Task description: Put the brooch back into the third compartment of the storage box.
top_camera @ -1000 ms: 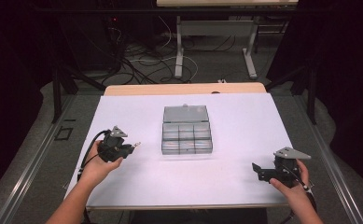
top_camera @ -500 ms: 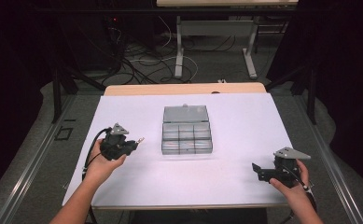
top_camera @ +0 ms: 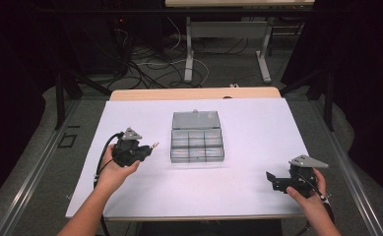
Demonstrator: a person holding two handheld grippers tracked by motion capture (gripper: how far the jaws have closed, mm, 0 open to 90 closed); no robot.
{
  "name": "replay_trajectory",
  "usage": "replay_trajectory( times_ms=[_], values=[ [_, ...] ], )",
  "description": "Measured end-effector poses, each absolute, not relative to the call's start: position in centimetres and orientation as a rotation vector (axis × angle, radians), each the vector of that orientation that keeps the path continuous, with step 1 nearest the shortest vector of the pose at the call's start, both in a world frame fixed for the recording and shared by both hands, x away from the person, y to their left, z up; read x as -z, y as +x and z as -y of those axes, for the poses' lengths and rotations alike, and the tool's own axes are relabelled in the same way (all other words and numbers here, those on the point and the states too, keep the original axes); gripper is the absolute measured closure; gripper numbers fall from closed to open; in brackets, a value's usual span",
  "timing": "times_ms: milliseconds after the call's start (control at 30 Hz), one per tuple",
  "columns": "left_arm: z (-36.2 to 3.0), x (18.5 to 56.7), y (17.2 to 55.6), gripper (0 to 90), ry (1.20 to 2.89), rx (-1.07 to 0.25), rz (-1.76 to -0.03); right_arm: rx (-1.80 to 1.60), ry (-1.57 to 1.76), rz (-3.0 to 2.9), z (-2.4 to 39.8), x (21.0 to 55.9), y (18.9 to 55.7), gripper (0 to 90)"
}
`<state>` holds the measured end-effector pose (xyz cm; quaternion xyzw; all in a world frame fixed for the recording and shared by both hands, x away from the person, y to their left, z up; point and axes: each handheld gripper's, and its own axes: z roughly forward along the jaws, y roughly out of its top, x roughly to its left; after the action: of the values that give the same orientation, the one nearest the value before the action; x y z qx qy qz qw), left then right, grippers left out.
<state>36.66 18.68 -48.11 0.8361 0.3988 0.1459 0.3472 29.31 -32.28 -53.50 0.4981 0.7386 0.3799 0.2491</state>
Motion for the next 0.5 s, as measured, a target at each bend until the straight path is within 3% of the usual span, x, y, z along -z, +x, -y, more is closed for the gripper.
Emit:
replay_trajectory(
  times_ms=[500],
  values=[
    [-16.3,47.1,37.0,80.2,2.161,-0.349,-0.975,-1.04,1.355,-2.016,32.3,53.5,29.3,0.0]
  ],
)
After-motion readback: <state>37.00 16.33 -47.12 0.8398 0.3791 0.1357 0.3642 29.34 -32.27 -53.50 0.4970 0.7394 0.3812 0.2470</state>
